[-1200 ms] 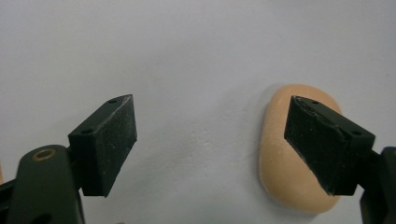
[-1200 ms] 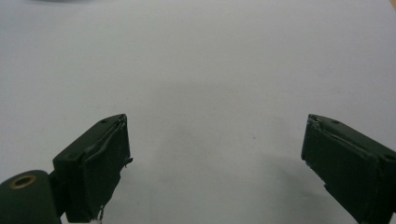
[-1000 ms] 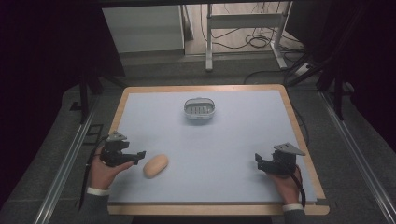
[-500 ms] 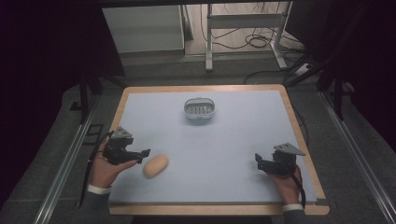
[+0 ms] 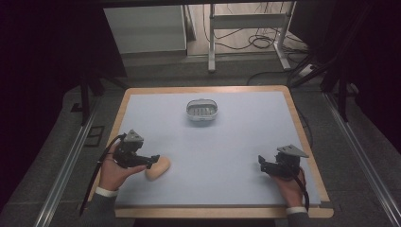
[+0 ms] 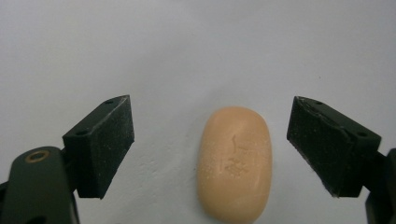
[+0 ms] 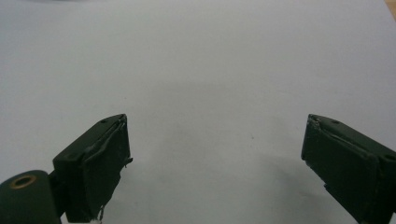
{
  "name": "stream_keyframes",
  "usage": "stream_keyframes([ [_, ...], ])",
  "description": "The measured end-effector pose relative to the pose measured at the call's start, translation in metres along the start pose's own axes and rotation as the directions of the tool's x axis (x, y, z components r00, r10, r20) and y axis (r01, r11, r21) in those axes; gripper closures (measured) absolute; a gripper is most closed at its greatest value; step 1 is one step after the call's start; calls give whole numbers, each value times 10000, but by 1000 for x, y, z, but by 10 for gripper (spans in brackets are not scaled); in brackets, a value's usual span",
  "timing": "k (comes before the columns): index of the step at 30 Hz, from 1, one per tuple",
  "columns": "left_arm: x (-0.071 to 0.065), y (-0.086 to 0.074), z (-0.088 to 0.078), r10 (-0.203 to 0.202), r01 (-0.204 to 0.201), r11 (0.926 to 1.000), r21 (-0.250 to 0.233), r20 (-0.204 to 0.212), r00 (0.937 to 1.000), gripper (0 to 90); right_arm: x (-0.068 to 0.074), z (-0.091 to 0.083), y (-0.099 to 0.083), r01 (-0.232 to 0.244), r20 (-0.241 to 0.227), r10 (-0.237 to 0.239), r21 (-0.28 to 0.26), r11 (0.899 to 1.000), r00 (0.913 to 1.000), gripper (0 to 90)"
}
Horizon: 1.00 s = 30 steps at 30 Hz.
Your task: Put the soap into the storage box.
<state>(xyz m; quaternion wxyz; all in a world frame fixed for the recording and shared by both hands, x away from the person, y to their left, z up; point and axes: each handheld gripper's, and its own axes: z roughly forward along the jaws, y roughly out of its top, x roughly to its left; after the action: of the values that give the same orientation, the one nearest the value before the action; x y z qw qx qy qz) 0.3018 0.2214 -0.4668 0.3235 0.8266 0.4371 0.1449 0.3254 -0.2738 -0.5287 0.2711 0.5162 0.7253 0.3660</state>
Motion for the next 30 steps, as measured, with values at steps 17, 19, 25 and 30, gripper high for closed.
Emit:
stream_keyframes([
  [17,-10,-5,18,319,-336,9968,732,243,9992,146,0,0,0,11,42,-11,25,10000,10000,80],
  [19,-11,-8,23,350,-373,9951,916,270,9990,146,0,0,0,12,42,-12,25,10000,10000,81],
  [25,-14,-13,28,393,-433,9919,1197,352,9986,146,1,0,0,18,88,-18,23,10000,10000,80],
  [30,-14,-18,35,378,-426,9881,1481,350,9987,151,1,0,0,44,90,-45,29,10000,9999,80],
])
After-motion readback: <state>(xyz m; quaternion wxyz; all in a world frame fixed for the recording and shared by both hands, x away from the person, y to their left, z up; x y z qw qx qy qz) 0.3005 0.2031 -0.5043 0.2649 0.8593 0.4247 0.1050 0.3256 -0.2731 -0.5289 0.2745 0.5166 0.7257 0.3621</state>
